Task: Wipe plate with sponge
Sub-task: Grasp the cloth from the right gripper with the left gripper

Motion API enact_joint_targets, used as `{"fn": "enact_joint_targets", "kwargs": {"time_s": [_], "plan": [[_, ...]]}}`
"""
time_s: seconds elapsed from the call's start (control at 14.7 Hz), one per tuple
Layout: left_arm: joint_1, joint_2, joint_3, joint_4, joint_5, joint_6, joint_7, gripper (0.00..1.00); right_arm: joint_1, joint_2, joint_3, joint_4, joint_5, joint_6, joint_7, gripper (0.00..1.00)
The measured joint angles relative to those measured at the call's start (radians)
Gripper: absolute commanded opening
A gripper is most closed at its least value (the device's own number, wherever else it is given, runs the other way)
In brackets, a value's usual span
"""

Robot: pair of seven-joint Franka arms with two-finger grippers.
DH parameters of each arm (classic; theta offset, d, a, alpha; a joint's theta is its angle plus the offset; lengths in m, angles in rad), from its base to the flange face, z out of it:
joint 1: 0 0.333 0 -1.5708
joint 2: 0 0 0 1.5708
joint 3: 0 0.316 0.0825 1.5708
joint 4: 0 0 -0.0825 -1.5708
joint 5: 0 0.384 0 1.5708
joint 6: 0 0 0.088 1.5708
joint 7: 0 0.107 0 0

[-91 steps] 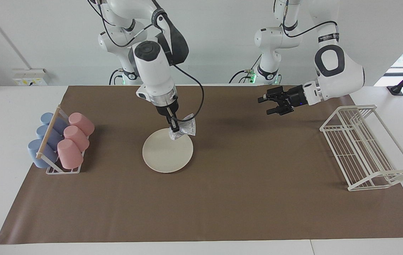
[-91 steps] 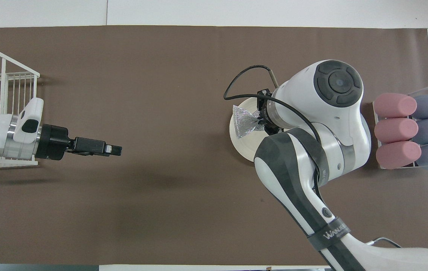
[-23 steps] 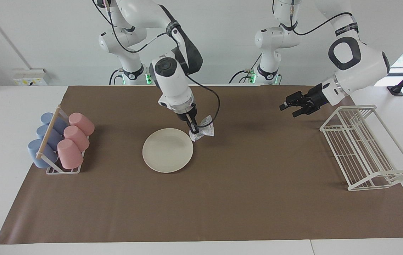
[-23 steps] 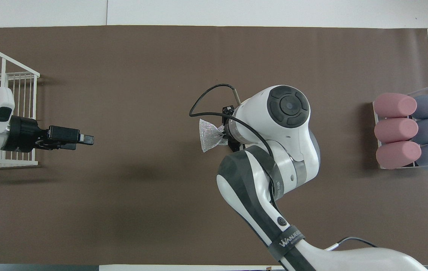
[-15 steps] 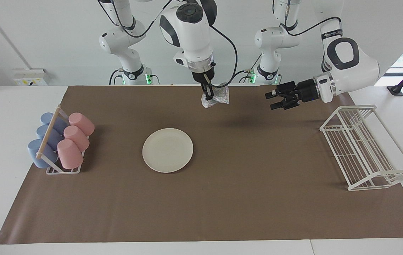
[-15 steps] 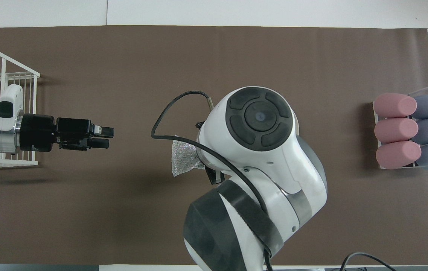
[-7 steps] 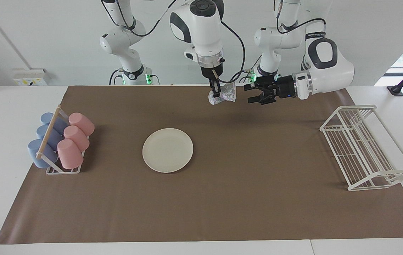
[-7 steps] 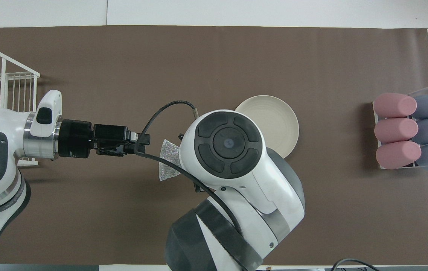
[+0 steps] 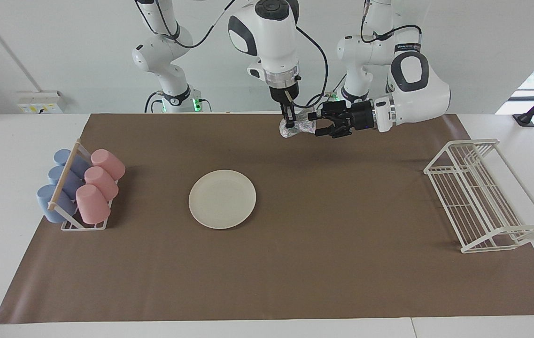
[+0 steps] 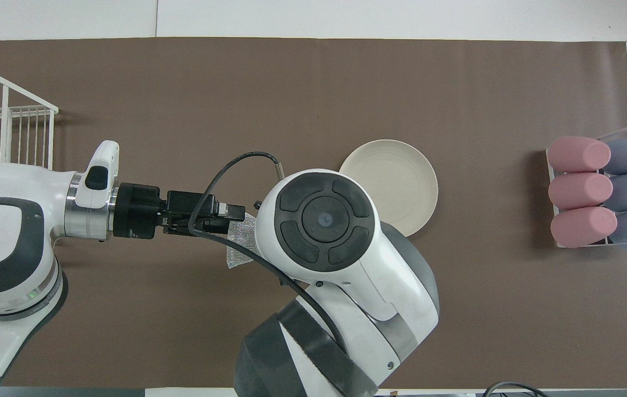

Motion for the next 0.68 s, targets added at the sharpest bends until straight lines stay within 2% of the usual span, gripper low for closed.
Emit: {"fn": "enact_joint_targets", "kwargs": {"time_s": [0.14, 0.27, 0.68], "plan": [[0.0, -0.003, 0.001, 0.0, 0.0, -0.013, -0.02, 0.43, 0.0, 0.0, 0.0, 0.0, 0.0, 0.0, 0.0, 0.0], [0.0, -0.005, 0.002, 0.0, -0.001, -0.021, -0.039, 0.0, 0.0, 0.0, 0.0, 0.0, 0.0, 0.0, 0.0, 0.0], [0.0, -0.006, 0.002, -0.001, 0.0, -0.028, -0.064, 0.0, 0.0, 0.0, 0.0, 0.0, 0.0, 0.001, 0.0, 0.0]]}}
